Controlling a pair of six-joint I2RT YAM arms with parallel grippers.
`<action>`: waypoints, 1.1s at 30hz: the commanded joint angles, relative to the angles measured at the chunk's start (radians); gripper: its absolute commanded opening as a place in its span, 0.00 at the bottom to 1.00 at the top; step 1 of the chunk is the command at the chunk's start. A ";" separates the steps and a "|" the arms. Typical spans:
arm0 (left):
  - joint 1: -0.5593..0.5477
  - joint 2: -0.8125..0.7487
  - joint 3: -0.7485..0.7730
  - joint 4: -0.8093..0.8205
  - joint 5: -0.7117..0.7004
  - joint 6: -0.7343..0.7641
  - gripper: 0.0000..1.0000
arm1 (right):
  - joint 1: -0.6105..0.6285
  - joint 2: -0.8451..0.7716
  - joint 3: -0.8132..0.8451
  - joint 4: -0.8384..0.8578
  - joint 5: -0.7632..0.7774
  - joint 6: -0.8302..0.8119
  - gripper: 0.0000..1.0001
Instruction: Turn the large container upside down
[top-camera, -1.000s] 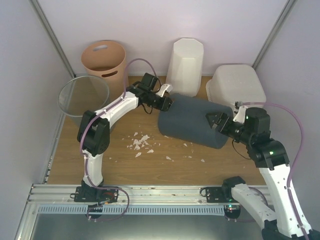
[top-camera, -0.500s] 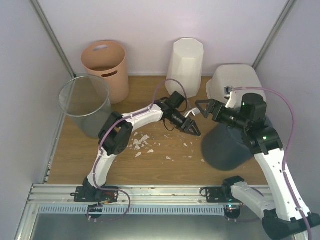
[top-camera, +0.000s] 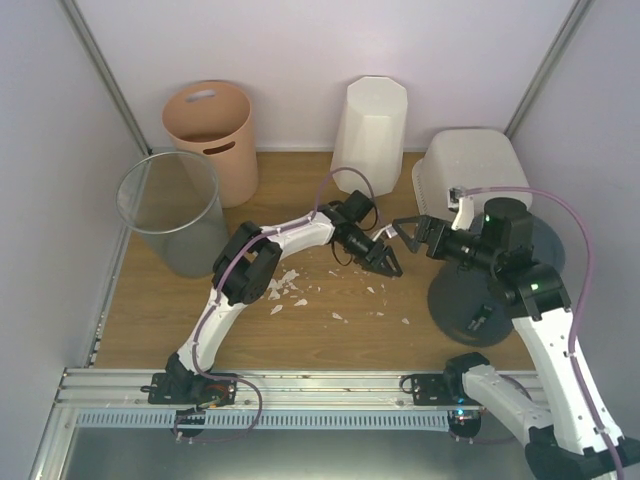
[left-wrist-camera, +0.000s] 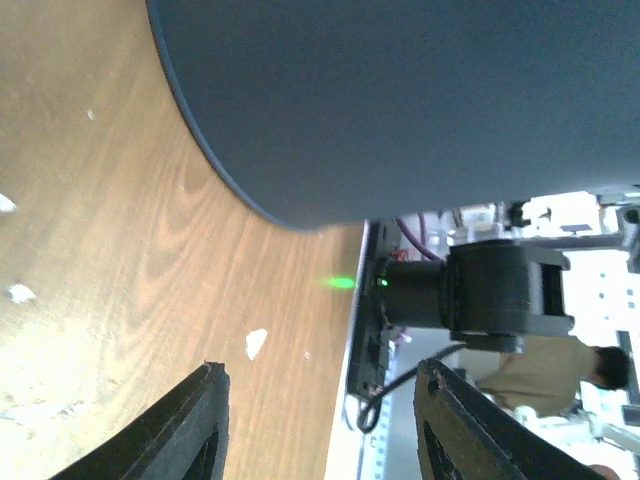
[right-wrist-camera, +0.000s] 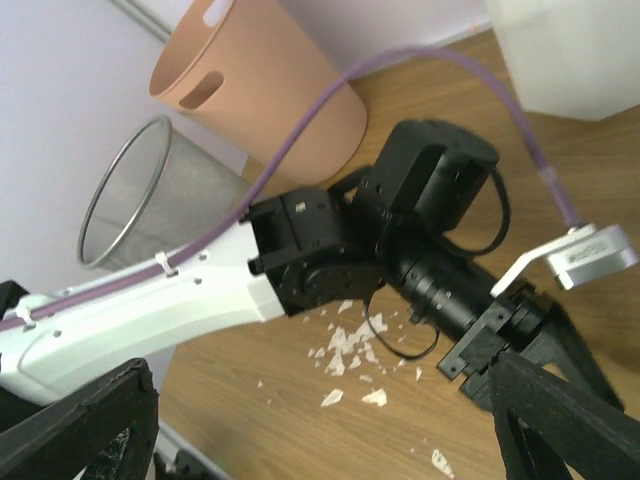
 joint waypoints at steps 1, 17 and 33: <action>0.011 -0.071 0.072 -0.084 -0.135 0.151 0.52 | 0.018 0.027 0.035 -0.080 -0.140 -0.100 0.88; 0.164 -0.426 0.269 -0.241 -0.699 0.523 0.73 | 0.191 0.042 -0.288 -0.105 -0.105 -0.118 0.86; 0.327 -0.403 0.311 -0.083 -1.457 0.959 0.99 | 0.181 0.062 -0.228 -0.281 0.625 0.065 0.96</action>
